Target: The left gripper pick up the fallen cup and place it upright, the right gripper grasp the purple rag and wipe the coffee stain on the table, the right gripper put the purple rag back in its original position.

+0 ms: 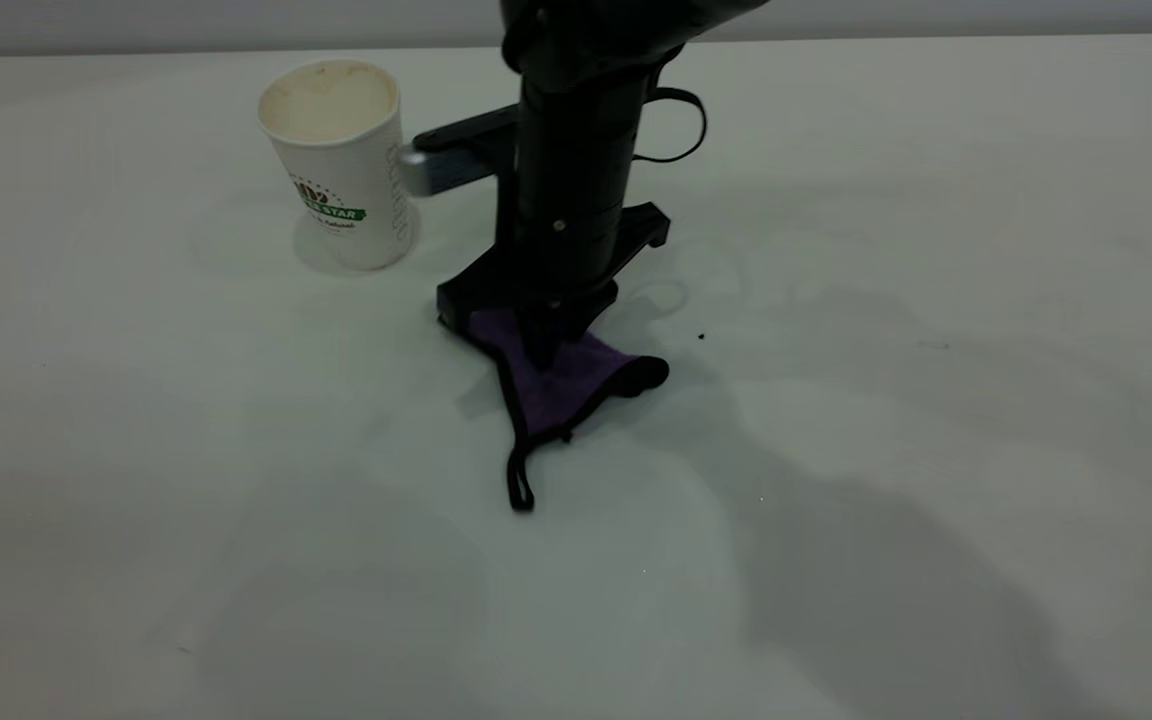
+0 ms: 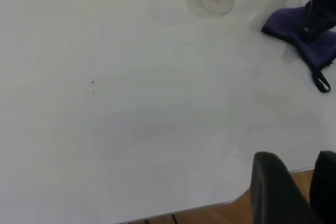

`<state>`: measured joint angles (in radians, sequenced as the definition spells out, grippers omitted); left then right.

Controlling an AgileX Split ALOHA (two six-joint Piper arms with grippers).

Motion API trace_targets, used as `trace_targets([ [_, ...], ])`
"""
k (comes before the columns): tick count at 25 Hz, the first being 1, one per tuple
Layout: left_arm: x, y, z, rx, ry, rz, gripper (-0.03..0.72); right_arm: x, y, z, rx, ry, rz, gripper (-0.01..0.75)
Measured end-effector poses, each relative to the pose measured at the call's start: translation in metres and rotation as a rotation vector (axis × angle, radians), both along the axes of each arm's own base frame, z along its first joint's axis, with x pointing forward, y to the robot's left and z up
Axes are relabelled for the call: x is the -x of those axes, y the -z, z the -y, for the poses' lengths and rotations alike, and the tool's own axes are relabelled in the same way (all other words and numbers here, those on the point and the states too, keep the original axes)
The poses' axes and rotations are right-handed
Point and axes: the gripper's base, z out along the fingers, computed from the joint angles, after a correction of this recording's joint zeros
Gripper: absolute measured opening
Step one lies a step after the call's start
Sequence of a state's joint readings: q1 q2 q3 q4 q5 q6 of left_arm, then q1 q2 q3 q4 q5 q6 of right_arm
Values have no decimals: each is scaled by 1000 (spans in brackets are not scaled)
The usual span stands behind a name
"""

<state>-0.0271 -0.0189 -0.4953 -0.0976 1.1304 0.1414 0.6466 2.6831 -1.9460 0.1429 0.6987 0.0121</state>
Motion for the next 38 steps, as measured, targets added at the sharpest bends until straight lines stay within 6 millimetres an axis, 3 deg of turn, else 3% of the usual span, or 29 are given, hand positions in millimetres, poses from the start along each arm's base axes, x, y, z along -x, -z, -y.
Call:
trace_targets([
  [3,0,0,0,0,0,0,240,-19,1,30,48,66,-3,63],
  [9,0,0,0,0,0,0,240,-55,1,126,200,202,-92,68],
  [16,0,0,0,0,0,0,240,-78,1,235,249,404,-180,133],
  [19,0,0,0,0,0,0,240,-82,-1,259,251,451,-204,250],
  [24,0,0,0,0,0,0,240,-91,-21,267,312,398,-223,602],
  [27,0,0,0,0,0,0,240,-106,-69,266,296,389,-139,711],
  [31,0,0,0,0,0,0,240,-110,-168,263,202,409,36,726],
  [34,0,0,0,0,0,0,240,-88,-236,256,125,396,114,726],
  [38,0,0,0,0,0,0,240,-26,-308,240,86,338,164,726],
])
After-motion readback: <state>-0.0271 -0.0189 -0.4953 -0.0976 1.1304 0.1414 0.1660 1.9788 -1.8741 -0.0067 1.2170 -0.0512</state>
